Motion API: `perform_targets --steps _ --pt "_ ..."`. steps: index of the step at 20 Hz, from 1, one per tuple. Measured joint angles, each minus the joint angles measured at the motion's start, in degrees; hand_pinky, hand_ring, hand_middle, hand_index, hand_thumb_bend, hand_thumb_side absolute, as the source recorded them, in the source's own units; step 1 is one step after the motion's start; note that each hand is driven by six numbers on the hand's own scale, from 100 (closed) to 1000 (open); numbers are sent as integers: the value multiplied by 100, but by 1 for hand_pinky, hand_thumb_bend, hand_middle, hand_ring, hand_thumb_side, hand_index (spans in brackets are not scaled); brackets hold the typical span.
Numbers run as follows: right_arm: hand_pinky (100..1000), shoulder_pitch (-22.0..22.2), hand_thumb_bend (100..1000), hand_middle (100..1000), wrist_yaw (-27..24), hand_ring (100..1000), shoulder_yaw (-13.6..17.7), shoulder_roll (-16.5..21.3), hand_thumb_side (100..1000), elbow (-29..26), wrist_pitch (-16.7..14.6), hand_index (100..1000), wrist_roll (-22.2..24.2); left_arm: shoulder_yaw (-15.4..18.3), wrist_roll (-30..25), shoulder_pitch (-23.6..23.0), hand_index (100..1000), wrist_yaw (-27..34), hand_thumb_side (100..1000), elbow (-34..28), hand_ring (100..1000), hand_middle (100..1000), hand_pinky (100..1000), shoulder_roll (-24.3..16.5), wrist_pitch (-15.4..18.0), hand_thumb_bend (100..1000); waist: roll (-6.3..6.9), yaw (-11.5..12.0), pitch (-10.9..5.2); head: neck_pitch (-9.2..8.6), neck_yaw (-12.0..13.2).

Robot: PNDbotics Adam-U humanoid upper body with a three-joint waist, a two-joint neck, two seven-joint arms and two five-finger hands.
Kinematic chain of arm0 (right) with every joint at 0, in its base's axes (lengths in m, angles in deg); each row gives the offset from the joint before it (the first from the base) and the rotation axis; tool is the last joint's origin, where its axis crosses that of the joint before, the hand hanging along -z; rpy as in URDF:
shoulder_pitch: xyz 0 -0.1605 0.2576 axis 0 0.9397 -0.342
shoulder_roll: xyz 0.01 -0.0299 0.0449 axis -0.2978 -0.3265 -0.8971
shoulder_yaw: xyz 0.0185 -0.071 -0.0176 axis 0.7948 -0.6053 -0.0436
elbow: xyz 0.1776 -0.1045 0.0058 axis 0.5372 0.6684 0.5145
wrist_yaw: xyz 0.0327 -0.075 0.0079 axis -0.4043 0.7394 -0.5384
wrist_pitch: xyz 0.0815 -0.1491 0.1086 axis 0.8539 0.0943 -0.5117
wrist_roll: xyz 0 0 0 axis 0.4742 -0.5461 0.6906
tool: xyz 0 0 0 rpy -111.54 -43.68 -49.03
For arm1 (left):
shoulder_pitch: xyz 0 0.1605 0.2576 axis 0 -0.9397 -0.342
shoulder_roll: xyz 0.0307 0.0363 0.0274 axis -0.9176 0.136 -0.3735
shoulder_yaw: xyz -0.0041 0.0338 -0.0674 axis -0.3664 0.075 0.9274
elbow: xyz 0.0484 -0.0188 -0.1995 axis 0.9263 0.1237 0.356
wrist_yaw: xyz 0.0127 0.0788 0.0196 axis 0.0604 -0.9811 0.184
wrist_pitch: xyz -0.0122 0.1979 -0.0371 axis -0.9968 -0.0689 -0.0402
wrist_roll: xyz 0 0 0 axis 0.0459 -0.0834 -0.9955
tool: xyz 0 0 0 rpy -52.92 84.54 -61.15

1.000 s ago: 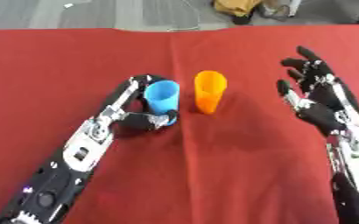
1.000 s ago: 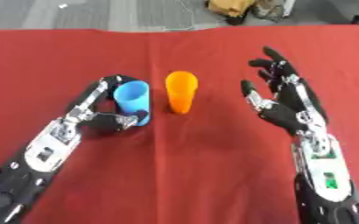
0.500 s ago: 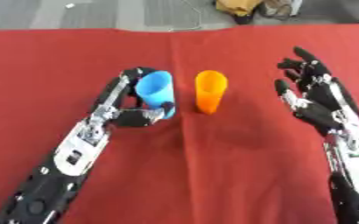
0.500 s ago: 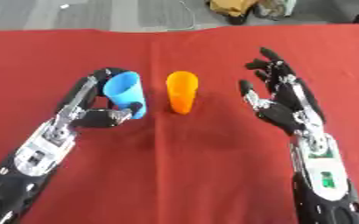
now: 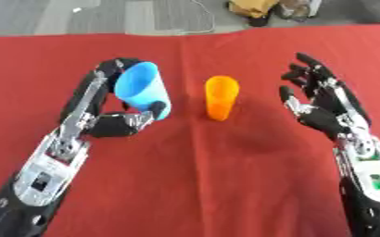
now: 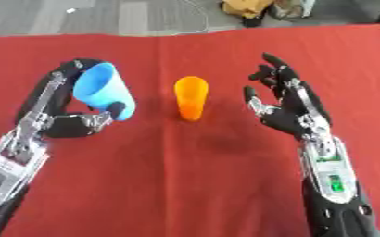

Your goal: Pour the contents of one cup into another cup.

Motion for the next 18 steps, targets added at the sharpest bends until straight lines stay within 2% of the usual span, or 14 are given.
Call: perform_targets --steps 7,18 --pt "949 -333 273 634 509 1000 -140 175 171 670 -432 967 118 -13 -172 -708 762 130 100 -939 259 387 259 -213 -199 100 62 144 -75 6 -144" --pt "946 -762 300 637 1252 1000 -386 224 187 1804 -1026 967 367 121 -364 -1598 777 57 100 -1774 275 408 278 -420 -365 100 138 376 -194 13 -371"
